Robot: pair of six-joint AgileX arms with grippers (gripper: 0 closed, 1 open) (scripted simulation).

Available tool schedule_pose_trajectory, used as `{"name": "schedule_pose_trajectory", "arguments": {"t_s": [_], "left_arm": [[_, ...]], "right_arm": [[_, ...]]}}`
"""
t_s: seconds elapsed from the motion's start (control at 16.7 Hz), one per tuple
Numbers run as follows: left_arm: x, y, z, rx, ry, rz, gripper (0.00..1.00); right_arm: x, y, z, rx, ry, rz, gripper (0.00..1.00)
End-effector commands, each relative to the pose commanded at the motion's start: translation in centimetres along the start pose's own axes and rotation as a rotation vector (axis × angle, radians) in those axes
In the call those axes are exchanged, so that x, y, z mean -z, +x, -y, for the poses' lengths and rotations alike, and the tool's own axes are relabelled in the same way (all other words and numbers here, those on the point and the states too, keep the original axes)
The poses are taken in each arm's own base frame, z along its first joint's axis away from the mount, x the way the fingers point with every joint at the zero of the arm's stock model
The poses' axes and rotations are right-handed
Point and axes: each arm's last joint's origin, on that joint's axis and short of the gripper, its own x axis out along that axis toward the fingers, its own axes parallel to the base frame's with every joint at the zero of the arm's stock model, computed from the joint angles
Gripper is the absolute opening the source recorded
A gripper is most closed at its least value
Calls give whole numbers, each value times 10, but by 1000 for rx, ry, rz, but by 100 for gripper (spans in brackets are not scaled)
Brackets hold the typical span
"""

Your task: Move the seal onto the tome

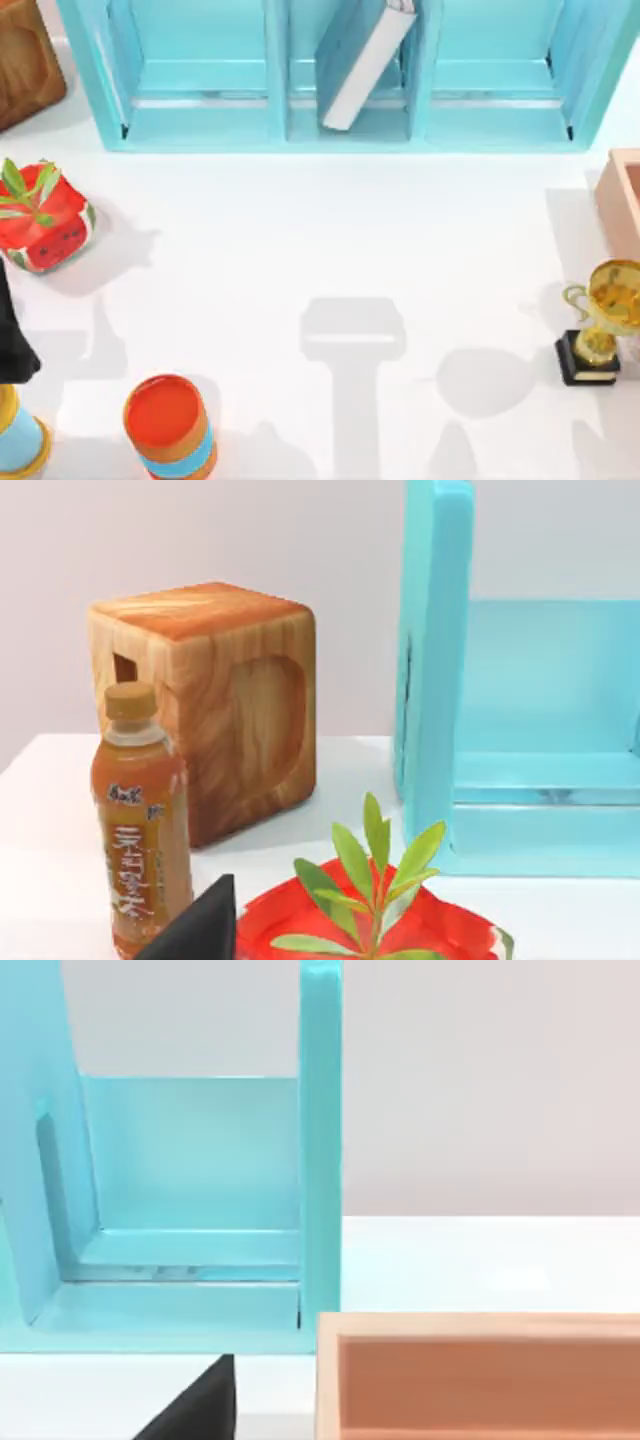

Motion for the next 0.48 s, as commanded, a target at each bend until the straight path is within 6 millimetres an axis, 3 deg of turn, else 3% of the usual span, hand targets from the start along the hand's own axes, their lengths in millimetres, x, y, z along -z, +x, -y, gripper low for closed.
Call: {"name": "schedule_pose_trajectory", "arguments": {"t_s": [0.24, 0.48], "left_arm": [[0, 0, 0, 0, 0, 0, 100], [0, 0, 0, 0, 0, 0, 100]], "right_arm": [[-4, 1, -1, -7, 9, 7, 100], [-32, 8, -8, -45, 65, 39, 100]]}}
